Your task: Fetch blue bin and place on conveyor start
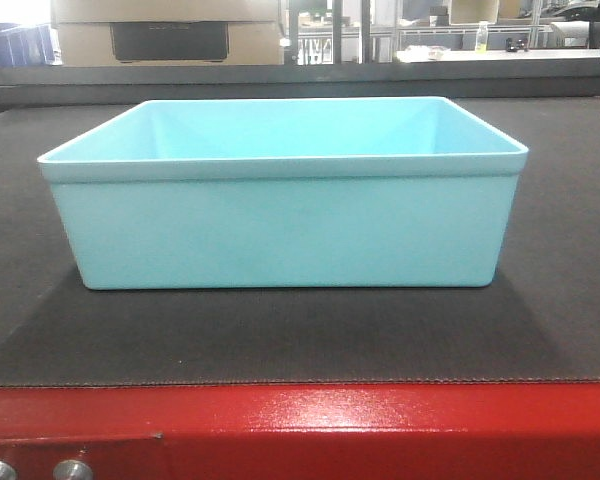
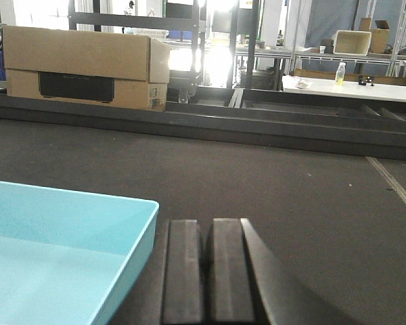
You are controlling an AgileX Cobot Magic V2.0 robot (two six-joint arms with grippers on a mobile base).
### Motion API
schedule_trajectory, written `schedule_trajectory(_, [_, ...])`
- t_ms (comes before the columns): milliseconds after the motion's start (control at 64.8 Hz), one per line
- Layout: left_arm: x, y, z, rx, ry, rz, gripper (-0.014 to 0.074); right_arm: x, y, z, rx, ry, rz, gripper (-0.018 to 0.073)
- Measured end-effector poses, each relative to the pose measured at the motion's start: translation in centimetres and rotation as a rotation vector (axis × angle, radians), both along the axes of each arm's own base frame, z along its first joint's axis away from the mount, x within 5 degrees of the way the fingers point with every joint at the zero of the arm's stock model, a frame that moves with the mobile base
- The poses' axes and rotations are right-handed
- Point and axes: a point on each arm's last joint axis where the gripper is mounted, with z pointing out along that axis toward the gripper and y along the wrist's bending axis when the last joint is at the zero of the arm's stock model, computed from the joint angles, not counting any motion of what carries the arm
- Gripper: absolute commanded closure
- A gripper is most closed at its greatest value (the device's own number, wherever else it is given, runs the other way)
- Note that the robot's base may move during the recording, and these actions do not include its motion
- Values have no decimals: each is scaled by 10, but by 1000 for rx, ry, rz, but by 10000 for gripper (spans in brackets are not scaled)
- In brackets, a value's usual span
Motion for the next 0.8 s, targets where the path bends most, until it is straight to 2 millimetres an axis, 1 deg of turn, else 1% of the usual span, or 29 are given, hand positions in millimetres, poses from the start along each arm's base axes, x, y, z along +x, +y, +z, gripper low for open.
schedule_trajectory(386, [-1, 0, 0, -10, -5, 8, 707, 0, 0, 0, 0, 0, 0, 721])
schedule_trajectory(448, [-3, 1, -4, 12, -9, 28, 707, 0, 0, 0, 0, 0, 0, 721])
schedule_trajectory(525, [-4, 1, -14, 27, -21, 63, 707, 0, 0, 0, 0, 0, 0, 721])
schedule_trajectory(587, [-4, 2, -28, 33, -23, 91, 707, 0, 0, 0, 0, 0, 0, 721])
schedule_trajectory(726, [5, 3, -74, 28, 23, 128, 707, 0, 0, 0, -2, -2, 0, 721])
schedule_trajectory(803, [11, 3, -94, 27, 52, 129, 707, 0, 0, 0, -2, -3, 0, 721])
